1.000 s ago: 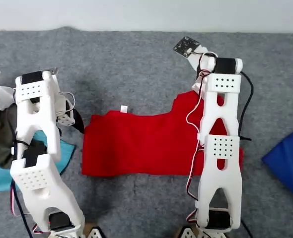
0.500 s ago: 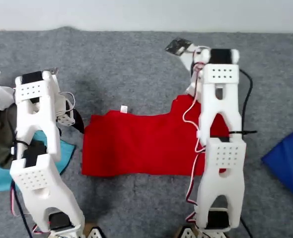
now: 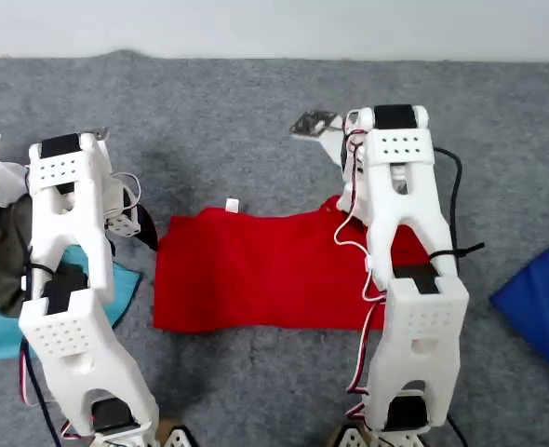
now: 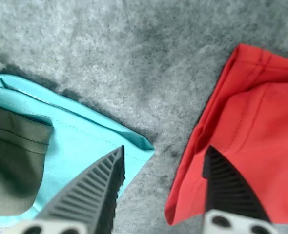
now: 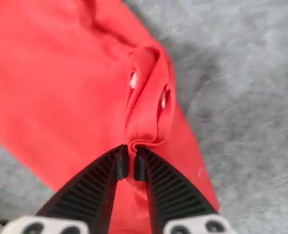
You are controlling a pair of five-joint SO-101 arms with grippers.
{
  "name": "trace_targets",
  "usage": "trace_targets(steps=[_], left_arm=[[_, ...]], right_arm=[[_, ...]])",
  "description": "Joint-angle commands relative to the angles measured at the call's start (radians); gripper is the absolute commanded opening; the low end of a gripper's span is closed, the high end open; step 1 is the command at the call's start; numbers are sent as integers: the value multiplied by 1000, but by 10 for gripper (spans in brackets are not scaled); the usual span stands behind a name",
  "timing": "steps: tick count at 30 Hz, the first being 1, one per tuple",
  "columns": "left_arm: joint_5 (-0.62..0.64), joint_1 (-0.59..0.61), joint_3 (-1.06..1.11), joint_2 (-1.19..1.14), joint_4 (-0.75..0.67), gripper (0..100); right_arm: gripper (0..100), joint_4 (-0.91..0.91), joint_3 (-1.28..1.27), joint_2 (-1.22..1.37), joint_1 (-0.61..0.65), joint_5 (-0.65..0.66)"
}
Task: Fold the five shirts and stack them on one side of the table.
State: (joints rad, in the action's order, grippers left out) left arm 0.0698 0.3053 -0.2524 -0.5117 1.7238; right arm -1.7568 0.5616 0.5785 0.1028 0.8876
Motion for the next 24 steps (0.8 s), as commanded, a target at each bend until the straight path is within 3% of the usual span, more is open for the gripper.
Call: trace_targets(steps=[1,9,16,24], left_arm=[[5,6,1,8,29,246],[5,6,1,8,29,246],[5,3,1,8,29,246],[5,5,1,8,29,246]], right_arm=[[9,-41,-104,-125,16,57],[24,-7,-298,-170,28,92],[279,-39,-336,-177,38,92],[292,-41,-450,-254,142,92]])
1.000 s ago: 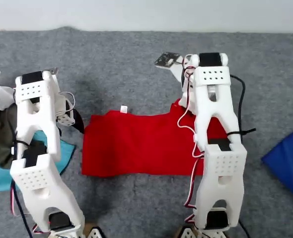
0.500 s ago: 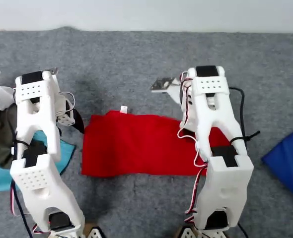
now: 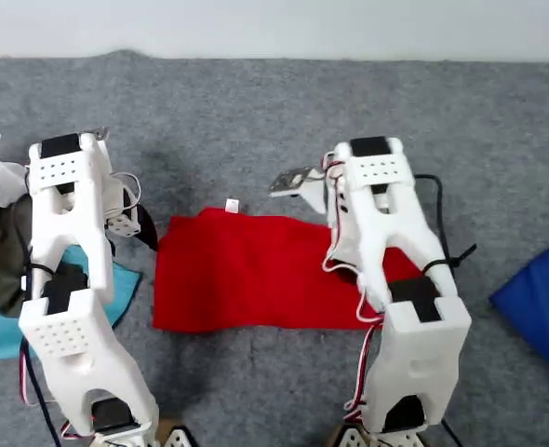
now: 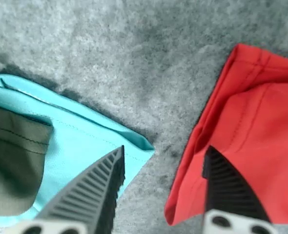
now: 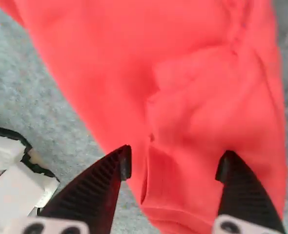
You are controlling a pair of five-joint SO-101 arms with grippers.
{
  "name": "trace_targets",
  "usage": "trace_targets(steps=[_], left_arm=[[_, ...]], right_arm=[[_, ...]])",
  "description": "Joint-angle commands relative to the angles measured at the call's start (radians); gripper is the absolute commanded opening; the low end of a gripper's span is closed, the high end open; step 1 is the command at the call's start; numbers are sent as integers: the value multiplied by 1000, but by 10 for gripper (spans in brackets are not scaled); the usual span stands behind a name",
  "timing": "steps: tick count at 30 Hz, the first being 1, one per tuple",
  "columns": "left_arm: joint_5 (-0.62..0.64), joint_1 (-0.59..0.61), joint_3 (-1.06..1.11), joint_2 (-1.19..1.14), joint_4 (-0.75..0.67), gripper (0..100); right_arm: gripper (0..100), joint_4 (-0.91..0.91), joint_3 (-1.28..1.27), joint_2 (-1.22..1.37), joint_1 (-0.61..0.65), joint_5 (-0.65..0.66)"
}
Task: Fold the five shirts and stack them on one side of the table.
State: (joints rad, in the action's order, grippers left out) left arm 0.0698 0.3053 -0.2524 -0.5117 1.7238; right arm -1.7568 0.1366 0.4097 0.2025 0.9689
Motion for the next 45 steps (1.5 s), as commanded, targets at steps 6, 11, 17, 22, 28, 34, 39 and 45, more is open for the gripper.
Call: trace_targets(steps=[6,11,17,22,28,34,39,45], left_arm=[[6,0,-7,18,31,246],[8,-2,-1,135,32,250],[-15,-64,84,187,34,327],[-32,-140,236,172,31,374],[-86,-164,142,-32,29,372],[-84,-186,-24,-285,32,340],[-84,-265,-61,-311,32,190],[-91,-385,-61,-313,32,16]], right_arm=[[292,-41,-92,-271,174,6],[292,-38,-58,-398,188,-95],[292,-2,-57,-449,59,-153],[292,88,-55,-481,-133,-155],[292,97,-58,-490,-306,-123],[292,104,-60,-490,-415,-68],[292,105,-60,-483,-446,-71],[292,107,-60,-483,-446,-75]])
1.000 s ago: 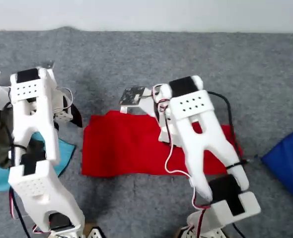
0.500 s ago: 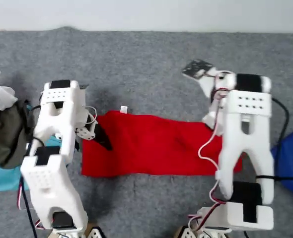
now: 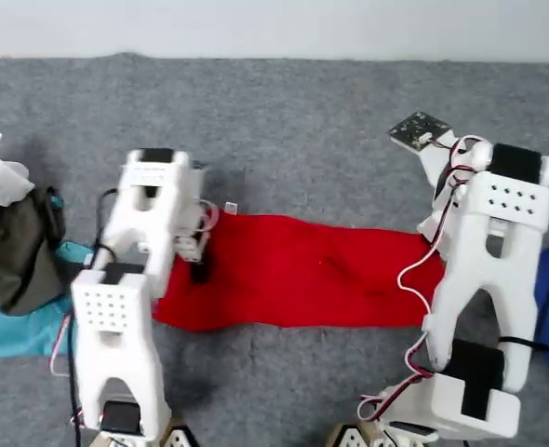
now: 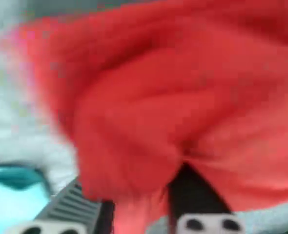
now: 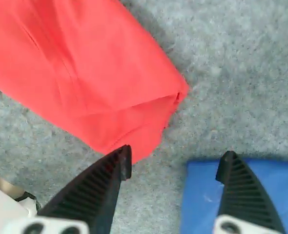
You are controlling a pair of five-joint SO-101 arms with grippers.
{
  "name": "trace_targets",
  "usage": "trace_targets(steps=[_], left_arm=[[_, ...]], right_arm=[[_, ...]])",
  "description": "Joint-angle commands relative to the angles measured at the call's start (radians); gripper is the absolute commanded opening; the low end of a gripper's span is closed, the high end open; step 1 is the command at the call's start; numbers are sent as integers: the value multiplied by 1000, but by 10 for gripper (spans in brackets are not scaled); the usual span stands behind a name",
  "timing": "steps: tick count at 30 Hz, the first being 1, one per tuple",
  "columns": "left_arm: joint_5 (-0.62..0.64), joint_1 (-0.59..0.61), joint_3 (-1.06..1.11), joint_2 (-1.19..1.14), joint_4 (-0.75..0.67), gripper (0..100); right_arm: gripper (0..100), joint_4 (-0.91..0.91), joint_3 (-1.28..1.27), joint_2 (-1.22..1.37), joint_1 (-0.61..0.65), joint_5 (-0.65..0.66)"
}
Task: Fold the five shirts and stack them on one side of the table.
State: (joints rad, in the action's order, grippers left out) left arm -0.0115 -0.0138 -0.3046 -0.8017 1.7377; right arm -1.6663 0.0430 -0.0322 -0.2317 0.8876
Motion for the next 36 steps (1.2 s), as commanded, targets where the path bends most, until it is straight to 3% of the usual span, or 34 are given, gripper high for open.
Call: trace_targets(steps=[1,8,15,18,24,29,36], left_arm=[[-9,-80,-8,-21,20,18],[-8,-69,2,28,21,12],[0,-46,19,391,21,12],[46,-132,19,532,20,12],[48,-459,12,575,15,13],[52,-689,-147,391,14,13],[55,-809,-636,29,18,13]], right_arm=[[292,16,32,-41,-13,6],[292,16,26,-39,-77,11],[292,15,-41,-45,-223,98],[292,15,-84,-48,-282,146],[292,15,-103,-50,-406,203],[292,15,-103,-70,-572,298],[292,15,-107,-120,-799,480]])
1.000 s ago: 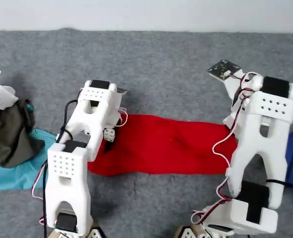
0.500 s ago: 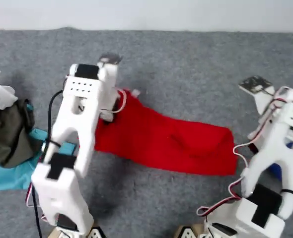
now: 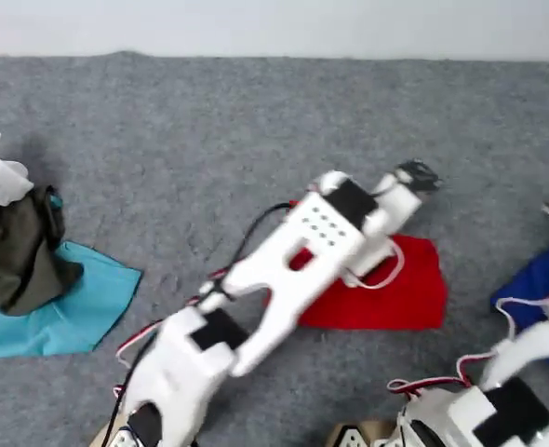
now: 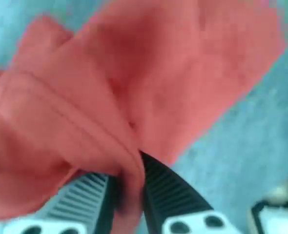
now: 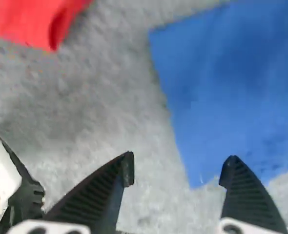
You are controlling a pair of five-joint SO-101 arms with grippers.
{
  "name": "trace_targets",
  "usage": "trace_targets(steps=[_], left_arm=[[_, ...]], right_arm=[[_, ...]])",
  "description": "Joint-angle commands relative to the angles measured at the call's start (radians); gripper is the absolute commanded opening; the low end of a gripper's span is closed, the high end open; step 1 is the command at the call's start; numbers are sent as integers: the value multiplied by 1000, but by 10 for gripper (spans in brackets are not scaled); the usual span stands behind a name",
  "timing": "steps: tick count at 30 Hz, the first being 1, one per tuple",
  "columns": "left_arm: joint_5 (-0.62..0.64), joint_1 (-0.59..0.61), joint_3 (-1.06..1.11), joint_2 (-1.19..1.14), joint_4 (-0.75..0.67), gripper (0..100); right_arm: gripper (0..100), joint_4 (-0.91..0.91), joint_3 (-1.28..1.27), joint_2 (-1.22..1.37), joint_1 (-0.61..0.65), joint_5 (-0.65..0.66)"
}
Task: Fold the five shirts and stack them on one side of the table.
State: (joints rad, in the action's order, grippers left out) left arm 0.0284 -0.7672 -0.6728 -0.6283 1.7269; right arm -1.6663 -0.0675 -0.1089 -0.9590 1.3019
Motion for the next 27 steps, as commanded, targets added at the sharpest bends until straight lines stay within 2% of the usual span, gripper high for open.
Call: trace_targets(steps=[1,8,14,17,22,27], left_arm=[[15,-69,-311,-184,29,13],[57,-121,-516,-328,26,15],[210,-117,-676,-382,-9,181],[236,-121,-700,-384,5,199],[238,-112,-702,-382,18,201],[239,-21,-699,-333,31,199]], right_arm=[[292,15,3,-44,-90,78],[292,13,2,-44,-127,83],[292,7,2,-44,-119,83],[292,7,2,-44,-116,83],[292,1,-51,-54,-50,61],[292,-44,-95,-93,133,-123]])
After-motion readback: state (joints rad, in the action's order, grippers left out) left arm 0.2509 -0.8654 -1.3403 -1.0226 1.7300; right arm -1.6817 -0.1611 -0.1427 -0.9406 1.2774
